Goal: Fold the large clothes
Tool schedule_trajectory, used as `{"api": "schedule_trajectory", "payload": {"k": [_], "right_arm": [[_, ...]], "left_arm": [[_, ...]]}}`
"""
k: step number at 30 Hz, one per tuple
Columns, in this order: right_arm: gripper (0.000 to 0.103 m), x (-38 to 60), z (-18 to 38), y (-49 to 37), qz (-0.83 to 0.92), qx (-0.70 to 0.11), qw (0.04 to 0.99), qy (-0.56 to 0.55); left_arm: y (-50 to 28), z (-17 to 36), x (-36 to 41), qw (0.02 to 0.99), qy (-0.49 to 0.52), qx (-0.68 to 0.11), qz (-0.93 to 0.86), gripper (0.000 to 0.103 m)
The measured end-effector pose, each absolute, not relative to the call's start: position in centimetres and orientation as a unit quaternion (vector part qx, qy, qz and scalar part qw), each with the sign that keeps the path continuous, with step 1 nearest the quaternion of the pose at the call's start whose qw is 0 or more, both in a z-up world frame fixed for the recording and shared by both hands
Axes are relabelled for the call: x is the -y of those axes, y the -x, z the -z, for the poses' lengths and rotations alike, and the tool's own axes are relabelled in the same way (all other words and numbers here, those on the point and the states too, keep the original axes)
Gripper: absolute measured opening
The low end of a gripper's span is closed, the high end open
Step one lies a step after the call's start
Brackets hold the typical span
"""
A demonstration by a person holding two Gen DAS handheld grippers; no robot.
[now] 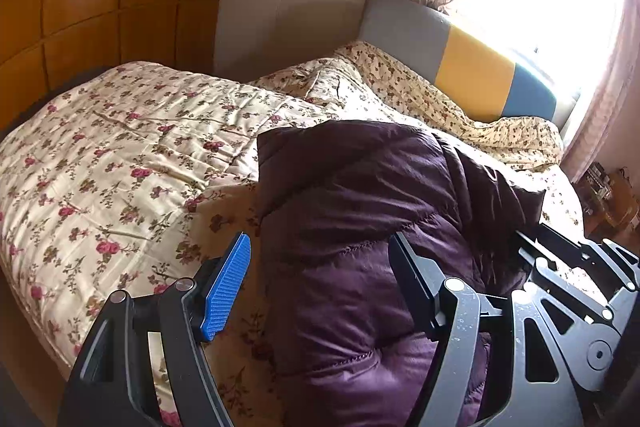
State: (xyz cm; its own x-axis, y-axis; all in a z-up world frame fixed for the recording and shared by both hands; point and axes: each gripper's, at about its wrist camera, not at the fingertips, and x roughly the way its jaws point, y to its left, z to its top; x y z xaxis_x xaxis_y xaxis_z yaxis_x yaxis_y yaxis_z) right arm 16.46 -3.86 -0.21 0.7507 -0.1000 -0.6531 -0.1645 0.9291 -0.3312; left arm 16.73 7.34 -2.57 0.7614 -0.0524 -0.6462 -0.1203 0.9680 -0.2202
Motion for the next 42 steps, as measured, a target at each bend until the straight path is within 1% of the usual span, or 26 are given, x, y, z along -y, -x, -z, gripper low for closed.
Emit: {"api": "schedule_trajectory", "payload": {"k": [8, 18, 22, 28, 32, 37, 42], "right_arm": [[0.019, 3.5, 3.0, -17.0, -0.024, -0.376, 0.904, 0.204], [0.021, 3.0, 5.1, -19.1, -0.028, -0.4, 0.891, 0.212], [0.021, 3.5, 6.9, -19.9, -0.036, -0.408, 0.888, 0.212], [0.021, 4.2, 9.2, -20.6, -0.057, -0.409, 0.889, 0.198], [0.02, 5.3, 10.3, -21.0, -0.08, -0.402, 0.897, 0.164], [0.021, 5.9, 10.4, -21.0, -0.088, -0.398, 0.902, 0.143], [0.021, 6.7, 9.0, -20.7, -0.093, -0.392, 0.905, 0.134]], "left_arm": [[-17.2, 3.2, -7.4, 0.927, 0.124, -0.353, -0.015, 0.071], [-20.1, 3.6, -5.7, 0.924, 0.124, -0.362, 0.001, 0.071], [-21.6, 5.6, -4.2, 0.917, 0.109, -0.385, 0.008, 0.071], [-21.8, 8.0, -3.4, 0.918, 0.1, -0.384, 0.004, 0.071], [-22.2, 9.1, -3.7, 0.916, 0.113, -0.386, 0.007, 0.072], [-22.5, 9.9, -3.5, 0.916, 0.112, -0.385, -0.001, 0.073], [-21.9, 8.5, -3.3, 0.919, 0.101, -0.38, -0.008, 0.073]]}}
